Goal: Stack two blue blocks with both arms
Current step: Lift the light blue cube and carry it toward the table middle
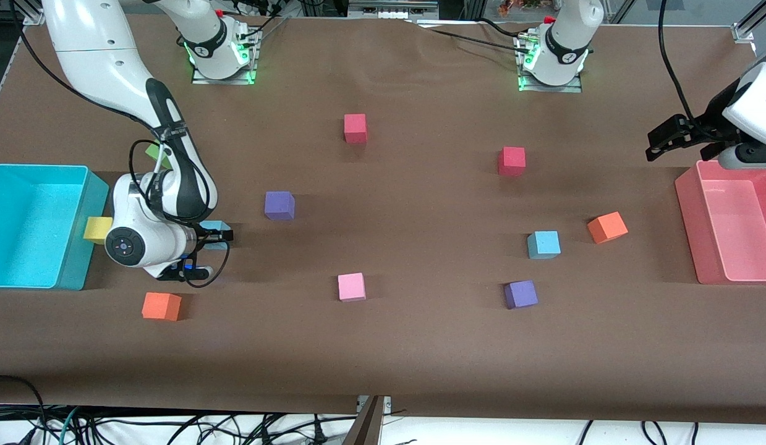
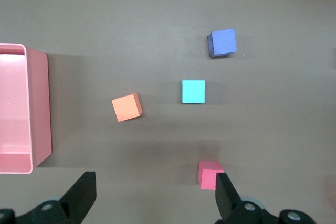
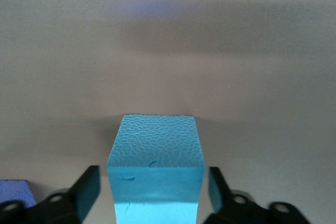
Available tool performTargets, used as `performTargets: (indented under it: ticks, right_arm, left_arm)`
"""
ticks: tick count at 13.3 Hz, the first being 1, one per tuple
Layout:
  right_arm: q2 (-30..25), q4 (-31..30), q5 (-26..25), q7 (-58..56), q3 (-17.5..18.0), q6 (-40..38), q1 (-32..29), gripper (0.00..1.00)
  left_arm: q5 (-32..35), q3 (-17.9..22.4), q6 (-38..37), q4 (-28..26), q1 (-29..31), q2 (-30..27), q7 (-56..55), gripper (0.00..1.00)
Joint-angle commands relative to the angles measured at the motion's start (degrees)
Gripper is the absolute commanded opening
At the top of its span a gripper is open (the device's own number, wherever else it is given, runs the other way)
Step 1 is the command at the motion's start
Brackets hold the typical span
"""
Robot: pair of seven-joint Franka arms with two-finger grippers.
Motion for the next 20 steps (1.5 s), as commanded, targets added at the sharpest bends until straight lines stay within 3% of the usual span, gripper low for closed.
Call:
performTargets:
  ticks: [1,4,10,14,18,20]
  right_arm:
    - [0.1,1.1,1.0,0.6,0.2,-0.3,0.0,0.00]
    - [-0.6,2.7,2.2,0.6,0.4,-0.7,0.8,0.00]
    - [-0.8,19.6,2.1,12.9,1.0,-16.6,10.7,0.00]
    - [1.2,22.9,2.4,23.2,1.7,-15.3,20.4,0.00]
    - [6.7,28.1,2.3,36.6,8.9,-12.1,23.4,0.00]
    - [9.4,28.1,2.4,39.8,9.6,-7.8,26.1,0.00]
  left_arm:
    - [1.4,-0.1,-0.4,-0.6,0.3,-0.7,1.2,1.00]
    - [1.4,0.0,-0.4,-0.6,0.3,-0.6,1.2,1.00]
    - [1.5,0.0,-0.4,-0.6,0.3,-0.6,1.2,1.00]
    - [1.4,0.0,-0.4,-0.6,0.3,-0.6,1.2,1.00]
    - [1.4,0.7,-0.4,-0.6,0.3,-0.1,1.2,1.00]
    - [1.5,0.7,-0.4,-0.4,0.3,0.1,1.2,1.00]
